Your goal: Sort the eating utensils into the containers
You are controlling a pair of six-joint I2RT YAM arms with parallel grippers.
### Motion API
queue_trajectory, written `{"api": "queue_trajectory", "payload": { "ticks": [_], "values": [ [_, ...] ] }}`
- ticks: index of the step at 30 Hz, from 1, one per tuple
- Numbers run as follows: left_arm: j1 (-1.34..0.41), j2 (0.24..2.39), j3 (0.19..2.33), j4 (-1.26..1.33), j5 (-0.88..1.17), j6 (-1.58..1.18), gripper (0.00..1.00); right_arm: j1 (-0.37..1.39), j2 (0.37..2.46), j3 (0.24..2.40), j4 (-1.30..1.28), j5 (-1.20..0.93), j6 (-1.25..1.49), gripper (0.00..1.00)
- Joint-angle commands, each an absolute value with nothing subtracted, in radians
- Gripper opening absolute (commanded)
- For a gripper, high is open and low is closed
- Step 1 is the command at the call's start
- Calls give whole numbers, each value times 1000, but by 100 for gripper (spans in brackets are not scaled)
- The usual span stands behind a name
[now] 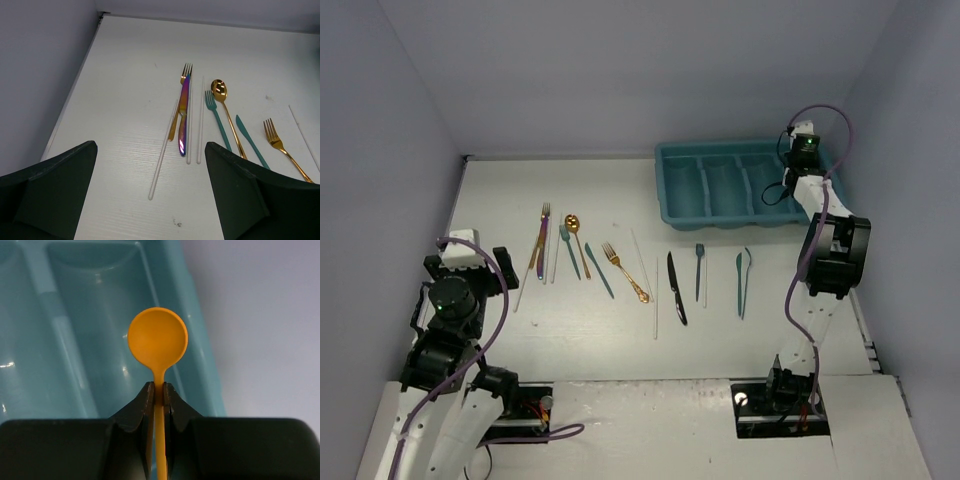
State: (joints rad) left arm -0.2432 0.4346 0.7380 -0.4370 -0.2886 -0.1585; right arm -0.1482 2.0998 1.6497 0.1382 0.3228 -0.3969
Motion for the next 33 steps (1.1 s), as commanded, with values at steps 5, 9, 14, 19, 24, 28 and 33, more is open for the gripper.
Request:
{"api": "queue_trajectory", "payload": {
  "ticks": [5, 9, 14, 19, 24, 28, 33],
  "values": [
    [-248, 487, 750, -387, -281, -154, 87, -149, 2125, 1735, 222, 256, -408, 37],
    [-247, 504, 754, -383, -278, -170, 87, -149, 2117, 1753, 221, 251, -386, 47],
    [-249, 563, 796, -396, -214, -241, 87, -146, 2031, 1760, 219, 252, -344, 48],
    [-257, 668, 856, -402, -149, -391, 85, -129, 1811, 1674, 217, 178, -213, 51],
    [-279, 834, 940, -401, -75, -525, 80, -103, 1549, 1493, 200, 74, 85, 54],
    [-340, 984, 1016, -428, -138, -588, 80, -97, 1421, 1382, 195, -95, 316, 54],
    [-408, 1207, 1131, -445, -245, -643, 80, -78, 1304, 1210, 187, -213, 458, 54]
  ]
}}
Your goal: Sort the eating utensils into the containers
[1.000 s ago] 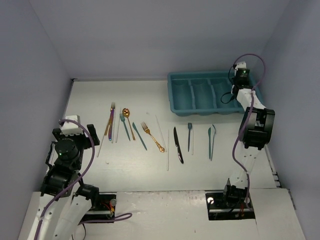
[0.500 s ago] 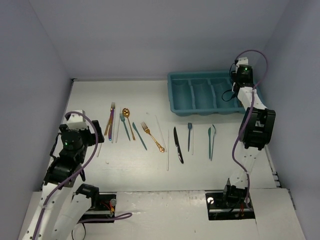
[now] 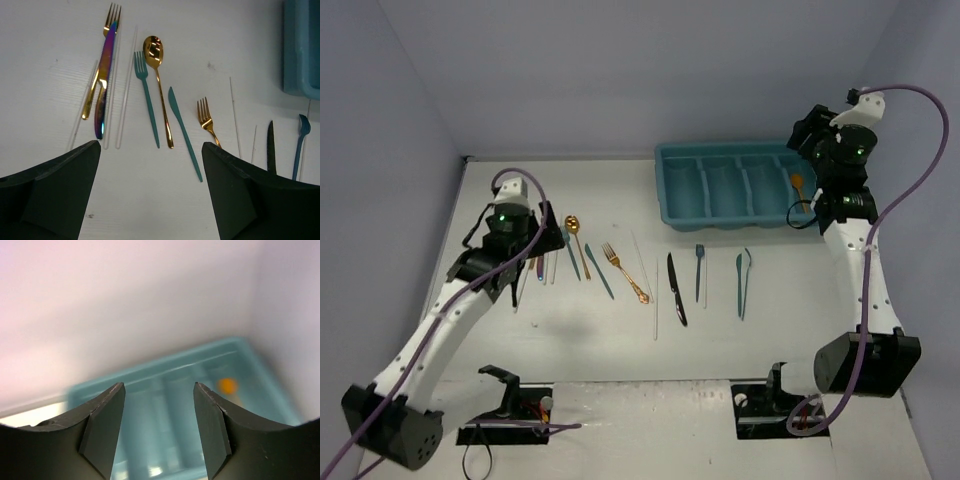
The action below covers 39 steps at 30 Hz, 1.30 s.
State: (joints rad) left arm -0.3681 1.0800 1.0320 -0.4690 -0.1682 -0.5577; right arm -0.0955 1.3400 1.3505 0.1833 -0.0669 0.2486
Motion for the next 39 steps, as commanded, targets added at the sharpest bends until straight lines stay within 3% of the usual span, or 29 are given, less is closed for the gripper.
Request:
{"api": "queue_trajectory", "payload": {
  "ticks": [1, 11, 20, 23, 32, 39],
  "values": [
    [-413, 1247, 1149, -441, -253, -651, 80, -70, 1274, 1172, 187, -216, 466, 54],
    [-425, 1571, 1294, -392, -306, -672, 80, 31, 1030, 904, 145, -268, 453, 56],
    [-423, 1805, 1432, -396, -313, -690, 79, 103, 968, 828, 101, -210, 382, 59],
    [-422, 1872, 1468, -397, -319, -704, 75, 123, 960, 816, 91, -174, 371, 59],
    [-416, 1948, 1500, -409, -337, -742, 49, 142, 942, 780, 78, -134, 353, 60],
    [-401, 1980, 1493, -420, -330, -758, 41, 145, 930, 761, 69, -128, 343, 60]
  ]
}}
